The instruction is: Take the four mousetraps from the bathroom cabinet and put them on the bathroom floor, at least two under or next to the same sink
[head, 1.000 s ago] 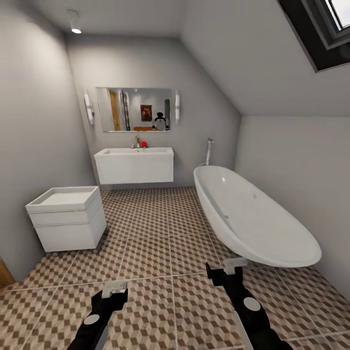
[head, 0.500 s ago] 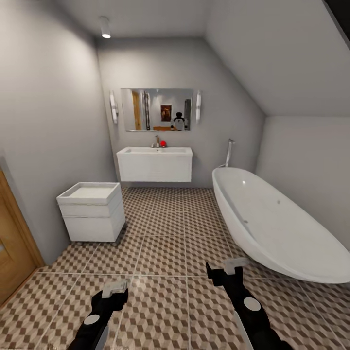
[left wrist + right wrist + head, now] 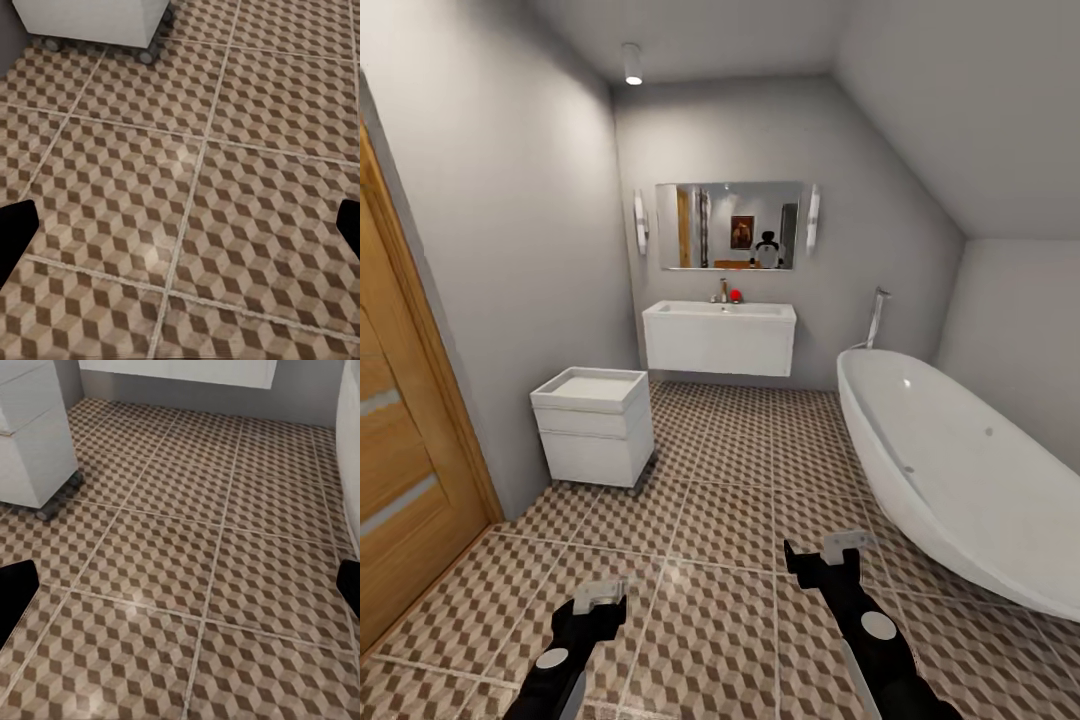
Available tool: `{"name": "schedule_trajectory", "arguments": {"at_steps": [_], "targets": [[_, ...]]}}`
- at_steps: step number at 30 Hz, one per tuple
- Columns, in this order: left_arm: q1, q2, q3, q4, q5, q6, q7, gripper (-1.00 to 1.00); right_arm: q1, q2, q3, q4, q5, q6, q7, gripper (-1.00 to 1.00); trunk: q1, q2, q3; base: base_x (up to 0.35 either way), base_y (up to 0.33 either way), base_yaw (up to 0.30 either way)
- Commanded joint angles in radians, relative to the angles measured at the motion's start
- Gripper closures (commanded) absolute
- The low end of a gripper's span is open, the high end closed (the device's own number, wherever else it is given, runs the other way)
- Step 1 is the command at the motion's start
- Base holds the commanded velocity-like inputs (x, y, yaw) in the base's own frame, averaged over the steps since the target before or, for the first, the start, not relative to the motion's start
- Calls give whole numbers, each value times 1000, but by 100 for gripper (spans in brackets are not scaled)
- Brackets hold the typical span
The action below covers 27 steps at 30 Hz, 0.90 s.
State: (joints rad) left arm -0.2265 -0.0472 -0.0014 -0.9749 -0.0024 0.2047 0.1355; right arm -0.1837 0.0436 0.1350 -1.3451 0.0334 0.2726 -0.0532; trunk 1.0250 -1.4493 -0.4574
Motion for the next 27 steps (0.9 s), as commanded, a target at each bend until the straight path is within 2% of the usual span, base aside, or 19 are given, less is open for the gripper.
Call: {"name": "schedule_trajectory", "arguments": {"at_steps": [1,27], "targets": [[-1,-1,0,-1,0,5,3,-100,0,0,2,-2,3,7,-5,-100,0,-1,-1,0,0,263],[-1,-4,-16,6,-1,5,4,-100,0,-1,2,-2,3,7,-6,-100,0,-1,-2,0,0,263]]}}
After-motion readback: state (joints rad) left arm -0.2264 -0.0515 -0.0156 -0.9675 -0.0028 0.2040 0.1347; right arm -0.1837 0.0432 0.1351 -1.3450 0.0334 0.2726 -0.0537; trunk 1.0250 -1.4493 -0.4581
